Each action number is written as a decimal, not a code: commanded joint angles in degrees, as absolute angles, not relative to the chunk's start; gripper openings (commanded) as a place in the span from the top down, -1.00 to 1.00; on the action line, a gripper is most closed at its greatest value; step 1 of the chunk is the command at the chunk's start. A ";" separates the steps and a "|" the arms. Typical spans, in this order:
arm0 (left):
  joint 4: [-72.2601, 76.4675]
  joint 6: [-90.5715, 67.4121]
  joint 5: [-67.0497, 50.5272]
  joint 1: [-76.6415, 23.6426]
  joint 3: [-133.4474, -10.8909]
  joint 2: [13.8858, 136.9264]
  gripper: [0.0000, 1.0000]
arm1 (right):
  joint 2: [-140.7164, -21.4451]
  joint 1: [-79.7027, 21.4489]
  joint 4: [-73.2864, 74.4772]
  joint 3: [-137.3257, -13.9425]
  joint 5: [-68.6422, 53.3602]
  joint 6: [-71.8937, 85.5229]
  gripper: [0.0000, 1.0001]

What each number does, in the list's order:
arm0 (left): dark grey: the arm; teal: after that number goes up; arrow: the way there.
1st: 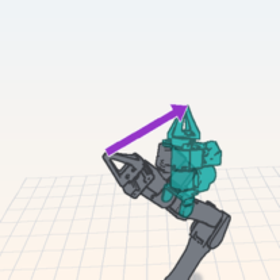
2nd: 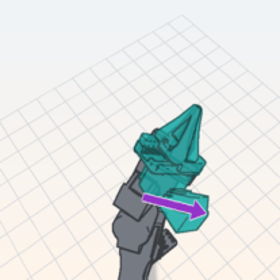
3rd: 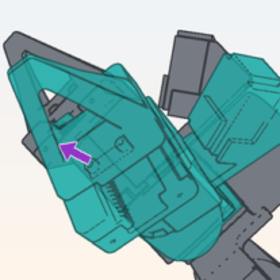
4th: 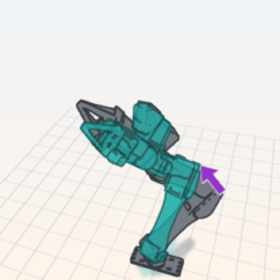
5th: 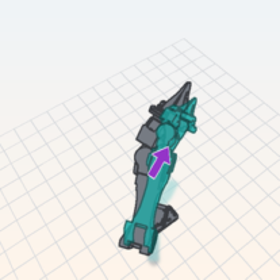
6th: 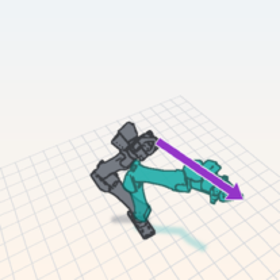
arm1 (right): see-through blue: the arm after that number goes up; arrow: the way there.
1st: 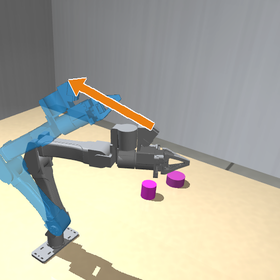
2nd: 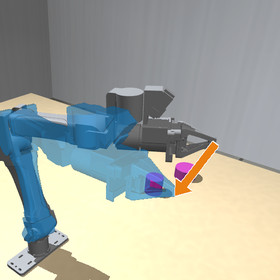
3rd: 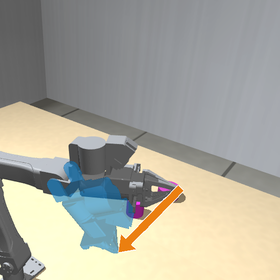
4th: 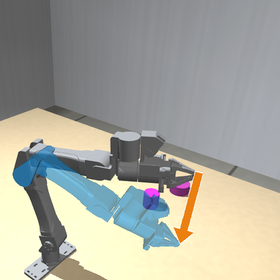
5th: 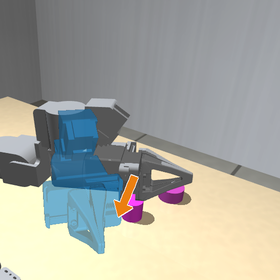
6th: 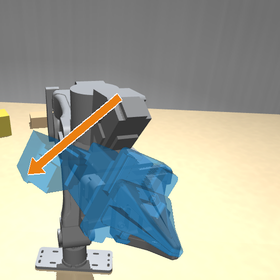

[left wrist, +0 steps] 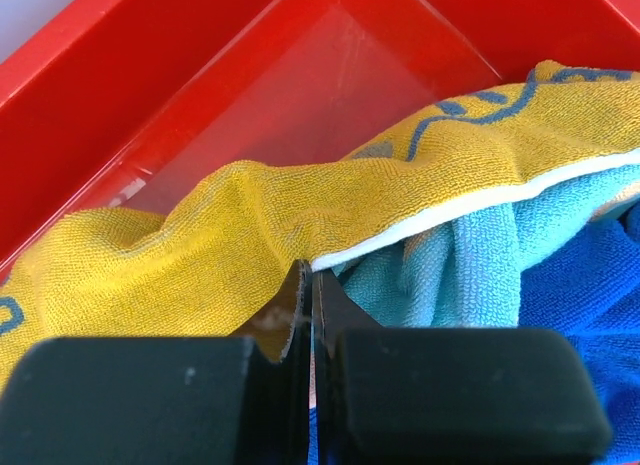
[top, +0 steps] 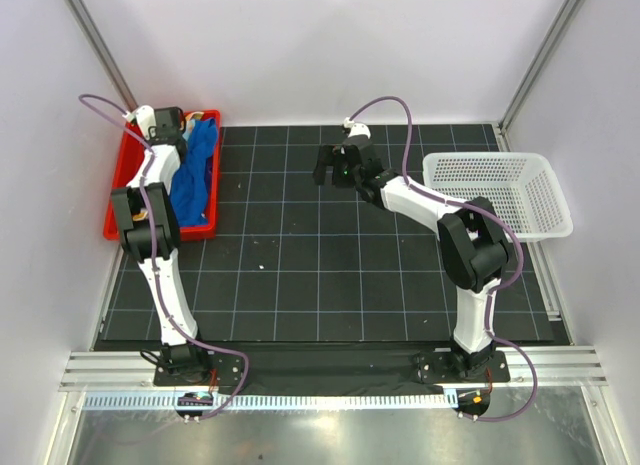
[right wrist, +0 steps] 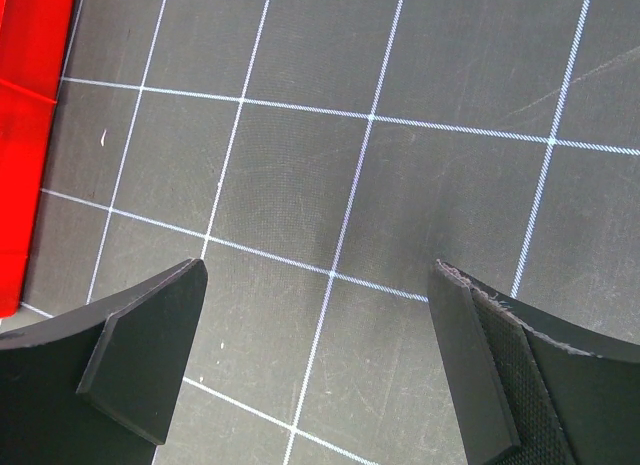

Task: Fold and stack the towels
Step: Grab crumpled towel

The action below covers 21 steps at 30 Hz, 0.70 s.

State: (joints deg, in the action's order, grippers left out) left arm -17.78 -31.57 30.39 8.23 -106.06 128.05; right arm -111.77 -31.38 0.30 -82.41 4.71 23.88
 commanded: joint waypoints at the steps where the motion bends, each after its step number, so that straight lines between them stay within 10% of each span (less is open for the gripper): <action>1: -16.08 -30.85 30.85 8.70 -107.93 125.61 1.00 | -111.88 -31.47 -1.05 -84.90 4.48 23.03 -0.99; 21: -7.38 -30.42 35.32 -5.27 -82.97 94.59 1.00 | -111.18 -32.34 -1.32 -88.06 3.17 21.10 -0.99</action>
